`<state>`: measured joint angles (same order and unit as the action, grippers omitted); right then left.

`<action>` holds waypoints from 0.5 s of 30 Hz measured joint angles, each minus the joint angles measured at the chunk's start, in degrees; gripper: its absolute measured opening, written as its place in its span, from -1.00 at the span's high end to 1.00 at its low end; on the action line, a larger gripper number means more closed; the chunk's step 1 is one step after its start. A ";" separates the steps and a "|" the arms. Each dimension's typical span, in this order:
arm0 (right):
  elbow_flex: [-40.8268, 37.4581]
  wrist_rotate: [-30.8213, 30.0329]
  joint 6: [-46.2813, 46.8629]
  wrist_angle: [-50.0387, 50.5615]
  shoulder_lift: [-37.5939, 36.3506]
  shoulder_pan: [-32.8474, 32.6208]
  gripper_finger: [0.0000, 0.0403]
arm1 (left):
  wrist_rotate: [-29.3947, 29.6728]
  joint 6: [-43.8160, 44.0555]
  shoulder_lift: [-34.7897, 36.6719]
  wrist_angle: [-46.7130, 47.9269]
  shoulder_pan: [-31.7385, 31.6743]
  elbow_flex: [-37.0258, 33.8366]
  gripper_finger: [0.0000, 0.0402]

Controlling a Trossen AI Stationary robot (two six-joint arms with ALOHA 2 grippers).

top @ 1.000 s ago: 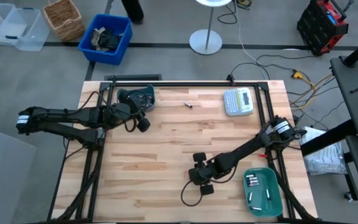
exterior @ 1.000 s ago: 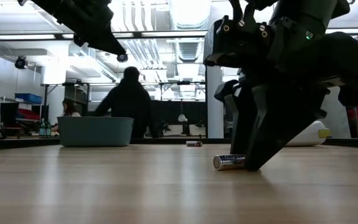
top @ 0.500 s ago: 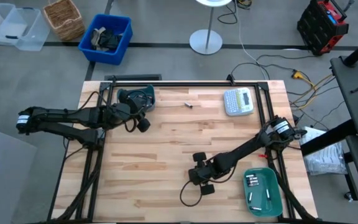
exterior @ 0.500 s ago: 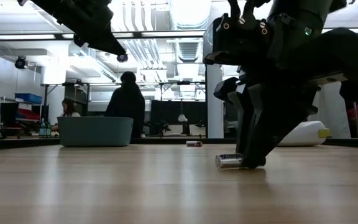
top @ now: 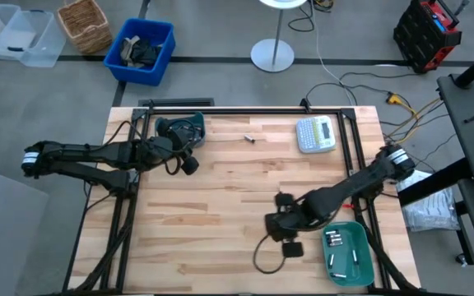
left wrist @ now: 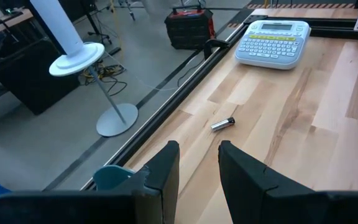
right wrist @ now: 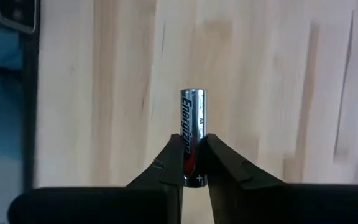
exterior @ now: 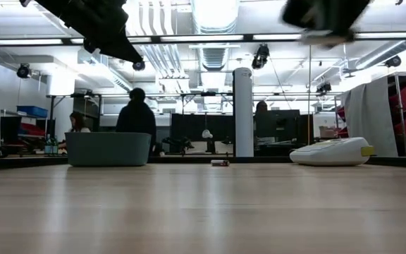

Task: Sort batteries
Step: Put the silver battery into the green bin

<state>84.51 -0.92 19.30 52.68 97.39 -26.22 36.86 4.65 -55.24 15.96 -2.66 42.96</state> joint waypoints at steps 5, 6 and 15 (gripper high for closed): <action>0.63 1.00 11.33 9.15 -5.54 -3.23 0.83 | 0.00 -0.16 0.00 0.01 -0.02 0.00 0.54; 0.63 1.14 13.88 10.93 -6.69 -4.08 0.83 | 0.00 -0.24 0.00 -0.01 0.00 0.00 0.54; -1.93 3.74 30.05 25.51 -12.01 -14.27 0.83 | 0.00 -0.27 0.00 -0.08 0.00 0.00 0.54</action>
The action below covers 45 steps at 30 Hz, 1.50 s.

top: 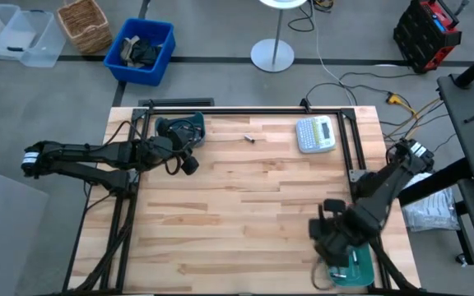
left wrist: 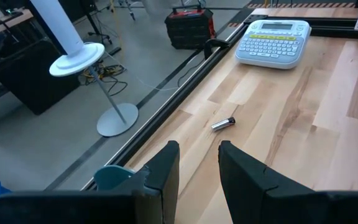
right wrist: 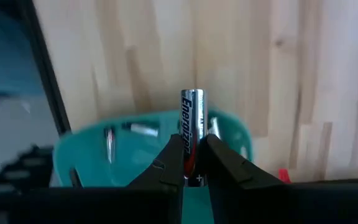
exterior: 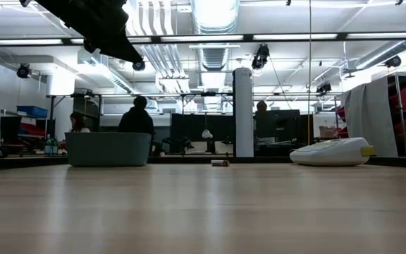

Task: Sort batteries
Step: Put the silver battery into the green bin

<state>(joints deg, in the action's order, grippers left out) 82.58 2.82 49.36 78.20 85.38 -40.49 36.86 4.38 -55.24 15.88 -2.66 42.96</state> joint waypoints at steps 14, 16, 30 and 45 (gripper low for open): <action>-7.90 2.80 14.28 1.88 -0.09 -13.34 0.75 | 0.00 0.00 0.00 -0.05 0.00 0.00 0.54; -8.30 2.78 14.92 1.85 -0.09 -13.73 0.68 | 0.00 0.11 0.00 -0.04 -0.02 0.00 0.54; -6.21 -11.89 16.97 1.96 -0.02 -8.49 0.71 | 0.04 1.65 -0.02 -0.26 0.99 -0.37 0.54; -4.50 -15.80 -14.42 -13.26 -0.02 34.86 0.88 | 14.81 3.41 0.65 2.66 15.77 -0.35 0.54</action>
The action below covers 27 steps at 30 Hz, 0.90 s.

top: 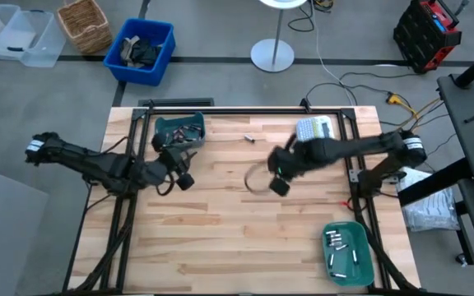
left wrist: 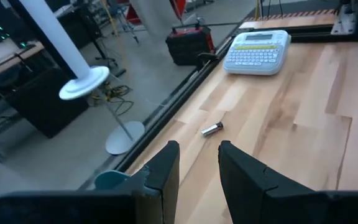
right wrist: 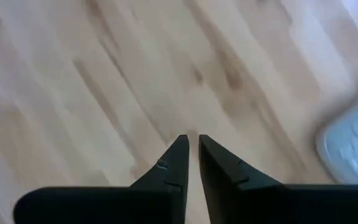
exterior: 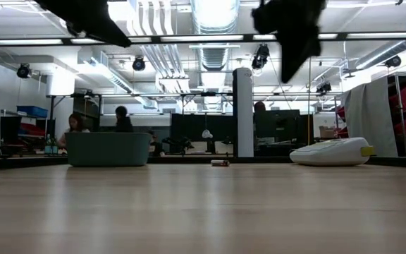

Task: Sort batteries
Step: Put the silver battery into the green bin

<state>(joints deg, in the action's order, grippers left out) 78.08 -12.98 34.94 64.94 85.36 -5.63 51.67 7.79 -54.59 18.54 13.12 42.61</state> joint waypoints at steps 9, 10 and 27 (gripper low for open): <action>0.00 6.99 -13.19 -15.23 0.02 16.95 0.64 | 6.36 6.50 2.79 5.68 6.53 0.04 0.54; 0.00 7.01 -14.08 -16.28 0.02 18.21 0.60 | 6.39 7.22 2.97 6.06 6.85 0.04 0.54; 6.77 7.42 -24.60 -24.75 10.41 29.35 0.19 | 6.50 7.76 3.60 6.62 7.85 0.58 0.54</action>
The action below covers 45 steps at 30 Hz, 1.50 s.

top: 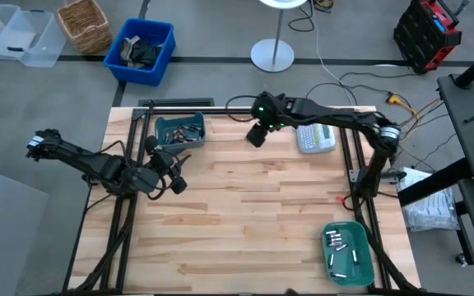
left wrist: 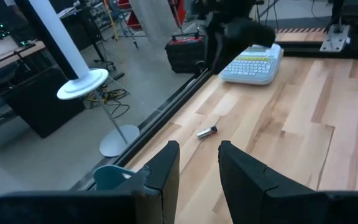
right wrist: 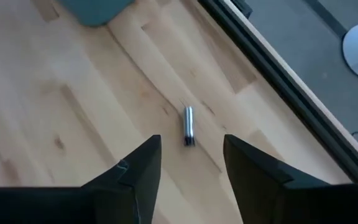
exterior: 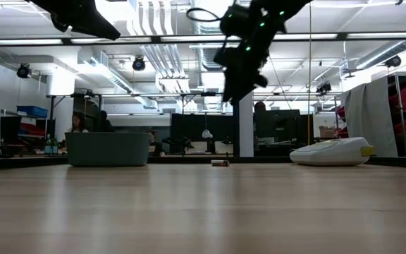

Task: Sort batteries
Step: Put the silver battery into the green bin

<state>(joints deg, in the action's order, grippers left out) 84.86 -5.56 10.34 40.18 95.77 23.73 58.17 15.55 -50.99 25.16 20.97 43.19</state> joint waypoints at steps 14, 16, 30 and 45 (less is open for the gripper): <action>12.55 -0.05 -3.66 6.44 19.47 0.03 0.12 | -0.08 11.96 3.11 14.04 0.04 0.08 0.54; 13.68 -0.35 -3.86 7.30 21.25 0.02 0.13 | -0.17 13.92 3.62 16.13 0.04 0.08 0.54; 15.56 -5.55 -7.53 8.22 25.26 0.33 0.08 | -3.69 18.25 4.64 20.37 0.09 0.08 0.54; 15.24 -0.87 -21.67 7.49 27.03 0.66 0.06 | -5.35 19.66 3.66 22.54 0.07 -0.09 0.54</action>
<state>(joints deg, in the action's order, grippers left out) 100.09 -6.43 -11.33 47.68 122.80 24.38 52.82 35.21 -47.33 47.70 21.05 43.10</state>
